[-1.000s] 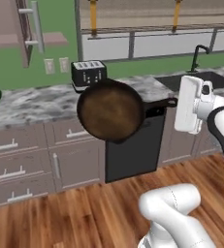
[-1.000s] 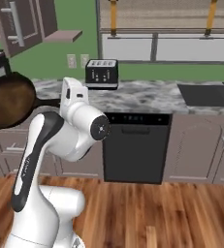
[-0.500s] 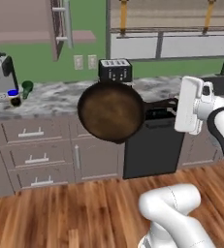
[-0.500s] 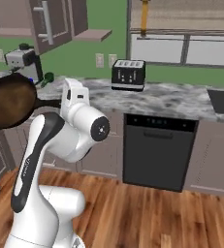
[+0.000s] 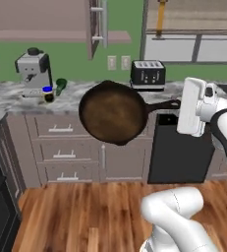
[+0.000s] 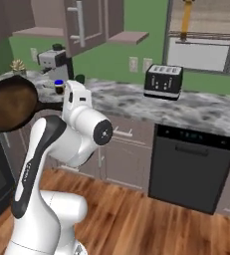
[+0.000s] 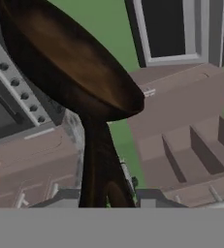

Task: Pick the pan from the cabinet and place it on the stove. Then turn on the stove burner for the pan.

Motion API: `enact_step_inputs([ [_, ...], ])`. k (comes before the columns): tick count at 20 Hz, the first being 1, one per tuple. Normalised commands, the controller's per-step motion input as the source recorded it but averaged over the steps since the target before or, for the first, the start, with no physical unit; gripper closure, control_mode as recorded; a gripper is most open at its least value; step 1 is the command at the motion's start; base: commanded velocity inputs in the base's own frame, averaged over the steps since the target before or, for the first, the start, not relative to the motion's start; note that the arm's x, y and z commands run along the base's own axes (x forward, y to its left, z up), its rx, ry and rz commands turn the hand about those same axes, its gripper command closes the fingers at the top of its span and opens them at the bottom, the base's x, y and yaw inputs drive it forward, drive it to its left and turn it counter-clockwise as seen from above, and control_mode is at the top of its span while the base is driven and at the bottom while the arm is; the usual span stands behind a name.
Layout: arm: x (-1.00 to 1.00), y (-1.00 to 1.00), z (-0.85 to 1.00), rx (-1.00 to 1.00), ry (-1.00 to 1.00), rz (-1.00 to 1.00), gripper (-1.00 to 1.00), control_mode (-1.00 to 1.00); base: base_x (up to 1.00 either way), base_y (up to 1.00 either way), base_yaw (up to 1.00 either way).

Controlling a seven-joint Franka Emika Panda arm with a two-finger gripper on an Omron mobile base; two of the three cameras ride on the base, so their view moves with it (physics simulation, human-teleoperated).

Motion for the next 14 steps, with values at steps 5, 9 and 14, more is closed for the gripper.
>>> enact_step_inputs([
  [5,0.0,0.0,0.0,0.0,0.0,0.0,1.0,1.0,-0.22,0.37,0.44],
  [9,0.0,0.0,0.0,0.0,0.0,0.0,1.0,1.0,-0.12,0.28,0.45],
  [14,0.0,0.0,0.0,0.0,0.0,0.0,1.0,1.0,0.02,0.25,0.46],
])
